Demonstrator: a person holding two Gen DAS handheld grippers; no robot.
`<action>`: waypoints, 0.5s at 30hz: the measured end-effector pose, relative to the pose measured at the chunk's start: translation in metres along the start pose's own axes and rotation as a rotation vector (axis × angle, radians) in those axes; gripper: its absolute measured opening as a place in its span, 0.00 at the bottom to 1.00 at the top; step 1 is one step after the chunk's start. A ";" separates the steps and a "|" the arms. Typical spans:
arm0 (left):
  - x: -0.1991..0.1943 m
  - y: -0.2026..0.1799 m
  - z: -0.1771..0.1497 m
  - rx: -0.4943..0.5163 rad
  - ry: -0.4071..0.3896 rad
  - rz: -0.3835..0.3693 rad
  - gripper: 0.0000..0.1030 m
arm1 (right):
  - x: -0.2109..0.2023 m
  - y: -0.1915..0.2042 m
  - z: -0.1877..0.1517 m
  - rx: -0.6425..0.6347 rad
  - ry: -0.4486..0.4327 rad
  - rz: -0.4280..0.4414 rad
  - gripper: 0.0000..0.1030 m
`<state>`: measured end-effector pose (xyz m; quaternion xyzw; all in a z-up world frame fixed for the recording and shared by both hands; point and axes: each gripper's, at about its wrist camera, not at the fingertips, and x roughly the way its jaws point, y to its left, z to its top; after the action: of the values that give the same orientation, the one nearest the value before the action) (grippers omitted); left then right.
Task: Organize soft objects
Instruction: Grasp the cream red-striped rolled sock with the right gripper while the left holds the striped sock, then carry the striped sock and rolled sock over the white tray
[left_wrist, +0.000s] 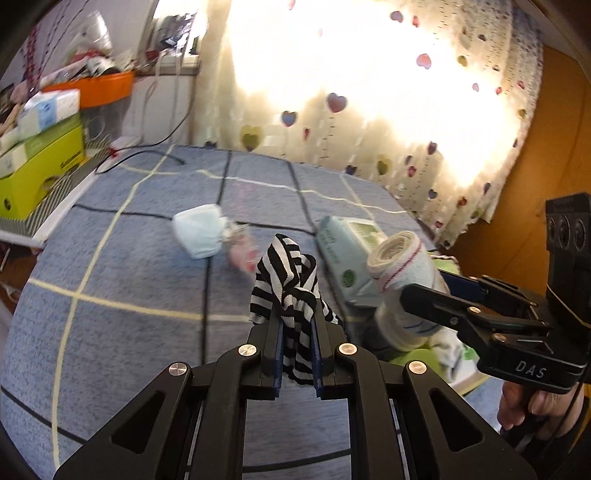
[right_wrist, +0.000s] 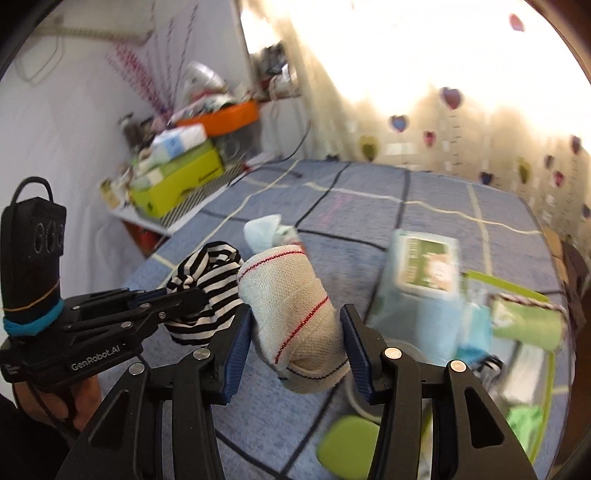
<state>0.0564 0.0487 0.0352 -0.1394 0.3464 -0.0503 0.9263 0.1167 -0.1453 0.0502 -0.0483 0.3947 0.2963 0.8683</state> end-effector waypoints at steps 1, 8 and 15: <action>-0.001 -0.006 0.001 0.011 -0.004 -0.007 0.12 | -0.008 -0.004 -0.003 0.008 -0.015 -0.006 0.46; -0.005 -0.041 0.005 0.067 -0.020 -0.045 0.12 | -0.048 -0.027 -0.016 0.065 -0.083 -0.050 0.46; -0.005 -0.066 0.005 0.102 -0.019 -0.073 0.12 | -0.065 -0.039 -0.025 0.084 -0.107 -0.069 0.46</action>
<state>0.0562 -0.0121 0.0613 -0.1048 0.3294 -0.1002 0.9330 0.0882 -0.2167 0.0736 -0.0096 0.3577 0.2518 0.8992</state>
